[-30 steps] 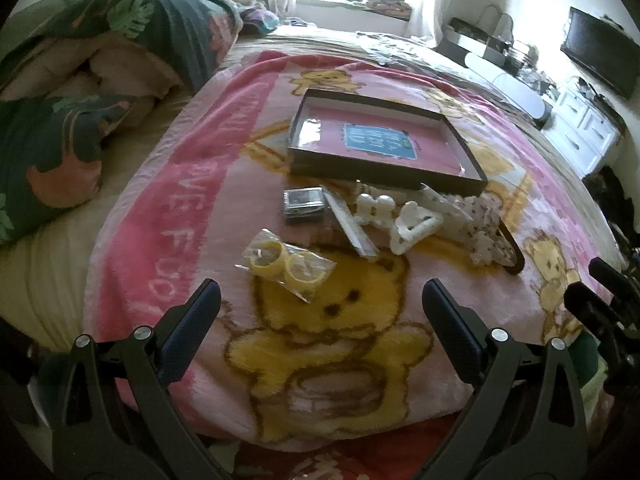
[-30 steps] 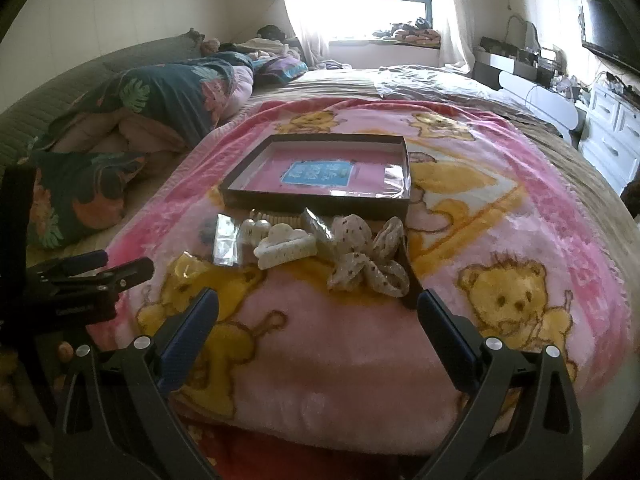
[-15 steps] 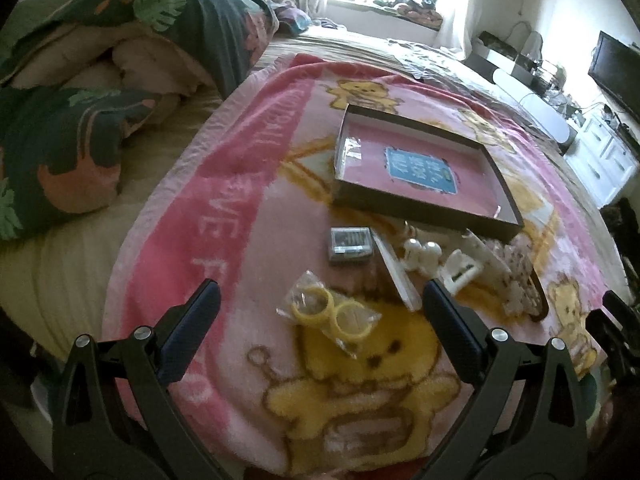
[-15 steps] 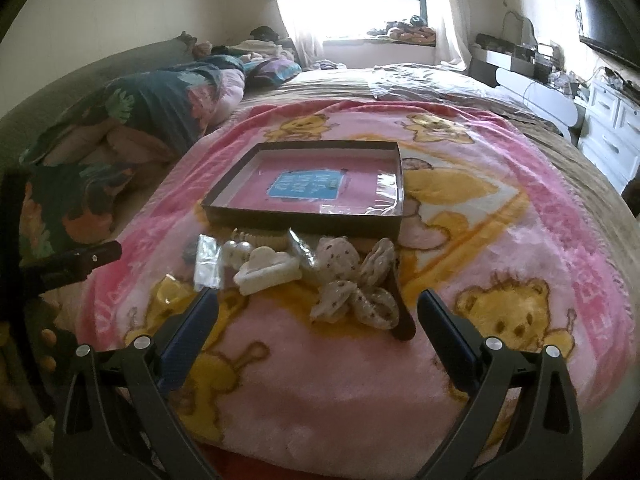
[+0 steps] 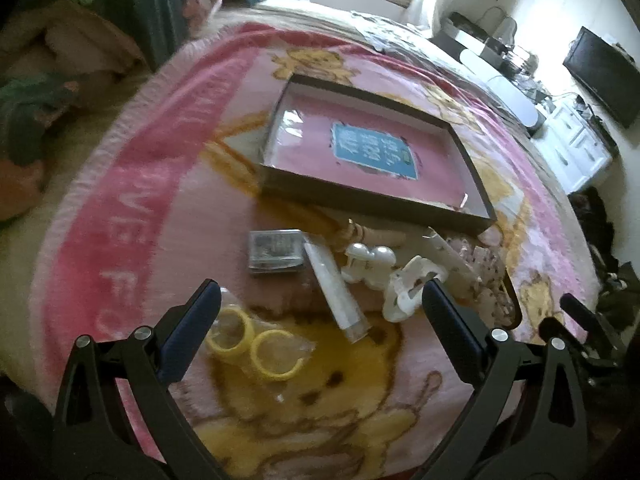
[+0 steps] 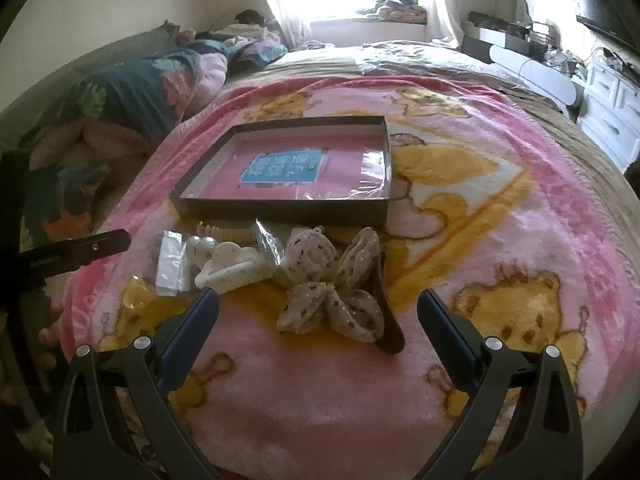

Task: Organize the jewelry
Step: 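Grasp the clear plastic strip with the left tool while the right tool grasps the polka-dot bow, then carry the clear strip in the left tool into the box while the right tool carries the bow there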

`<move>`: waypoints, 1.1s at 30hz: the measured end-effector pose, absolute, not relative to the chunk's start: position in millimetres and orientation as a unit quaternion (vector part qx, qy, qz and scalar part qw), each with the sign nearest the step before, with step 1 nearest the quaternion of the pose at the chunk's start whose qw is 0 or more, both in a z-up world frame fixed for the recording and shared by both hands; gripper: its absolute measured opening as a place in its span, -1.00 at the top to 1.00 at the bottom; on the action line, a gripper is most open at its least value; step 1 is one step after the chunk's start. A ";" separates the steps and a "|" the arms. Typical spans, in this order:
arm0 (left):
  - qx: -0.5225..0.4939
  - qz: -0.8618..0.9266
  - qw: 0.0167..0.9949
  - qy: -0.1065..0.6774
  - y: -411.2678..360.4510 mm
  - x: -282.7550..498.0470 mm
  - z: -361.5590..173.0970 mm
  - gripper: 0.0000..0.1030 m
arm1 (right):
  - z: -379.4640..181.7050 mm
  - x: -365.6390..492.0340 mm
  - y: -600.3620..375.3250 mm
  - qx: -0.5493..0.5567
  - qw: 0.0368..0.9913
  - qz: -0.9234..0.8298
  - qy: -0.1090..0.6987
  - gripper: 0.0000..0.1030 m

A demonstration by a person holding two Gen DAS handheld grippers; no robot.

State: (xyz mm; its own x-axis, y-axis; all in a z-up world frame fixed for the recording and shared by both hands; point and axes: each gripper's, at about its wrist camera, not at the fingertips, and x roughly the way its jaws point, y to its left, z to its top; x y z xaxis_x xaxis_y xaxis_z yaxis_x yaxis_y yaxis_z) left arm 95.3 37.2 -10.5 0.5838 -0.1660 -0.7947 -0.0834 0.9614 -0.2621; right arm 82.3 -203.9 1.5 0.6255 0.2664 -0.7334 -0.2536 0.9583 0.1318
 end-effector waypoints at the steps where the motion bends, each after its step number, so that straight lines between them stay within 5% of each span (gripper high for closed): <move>1: -0.138 -0.026 0.877 0.460 36.5 97.5 -13.8 -0.83 | -1.5 85.3 -202.4 0.007 0.899 0.149 0.412 -0.91; 16: -0.146 -0.091 0.847 0.502 29.5 121.3 -55.2 0.06 | -52.1 122.0 -189.0 -0.010 0.873 0.146 0.466 -0.51; 25: -0.146 -0.096 0.844 0.508 24.1 128.2 -67.1 0.58 | -60.3 128.1 -196.8 -0.021 0.873 0.142 0.466 0.19; 28: -0.147 -0.098 0.846 0.504 23.3 128.6 -66.7 0.59 | -59.1 127.0 -207.3 0.007 0.870 0.164 0.464 0.72; 33: -0.135 -0.102 0.853 0.494 18.9 125.2 -63.9 0.62 | -53.7 118.5 -214.0 0.020 0.871 0.178 0.458 0.82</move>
